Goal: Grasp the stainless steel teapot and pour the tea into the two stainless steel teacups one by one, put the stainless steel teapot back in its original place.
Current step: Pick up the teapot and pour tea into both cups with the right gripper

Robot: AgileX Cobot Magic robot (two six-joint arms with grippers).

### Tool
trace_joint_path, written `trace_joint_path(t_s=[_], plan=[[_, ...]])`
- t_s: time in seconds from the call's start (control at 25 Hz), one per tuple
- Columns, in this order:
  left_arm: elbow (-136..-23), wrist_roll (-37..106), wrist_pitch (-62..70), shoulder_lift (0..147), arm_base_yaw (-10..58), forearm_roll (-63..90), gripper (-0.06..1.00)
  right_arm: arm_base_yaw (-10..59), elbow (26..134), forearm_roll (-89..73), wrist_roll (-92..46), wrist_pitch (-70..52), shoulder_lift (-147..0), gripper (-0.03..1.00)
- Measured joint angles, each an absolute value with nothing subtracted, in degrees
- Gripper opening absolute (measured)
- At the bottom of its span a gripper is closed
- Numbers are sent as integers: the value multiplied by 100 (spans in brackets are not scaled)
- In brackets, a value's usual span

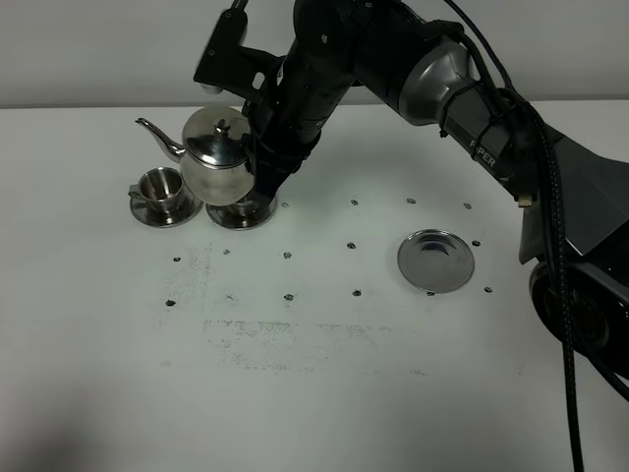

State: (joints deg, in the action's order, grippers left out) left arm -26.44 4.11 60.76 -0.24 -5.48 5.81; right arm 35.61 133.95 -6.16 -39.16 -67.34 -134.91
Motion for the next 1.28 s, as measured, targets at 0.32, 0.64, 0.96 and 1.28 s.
trace_joint_path(t_s=[0.32, 0.64, 0.96, 1.28], plan=[[-2644, 411, 6081, -24, -548, 581, 6, 3653, 13395, -441, -3357, -6643, -13491, 18], [-2644, 411, 6082, -24, -548, 581, 6, 3733, 13395, -215, -4506, -5891, -13537, 18], [-2644, 411, 6082, -24, -548, 581, 6, 3806, 13395, 311, -5121, -4903, -13798, 18], [-2644, 411, 6077, -24, -548, 581, 6, 3806, 13395, 919, -5294, -4048, -14056, 18]])
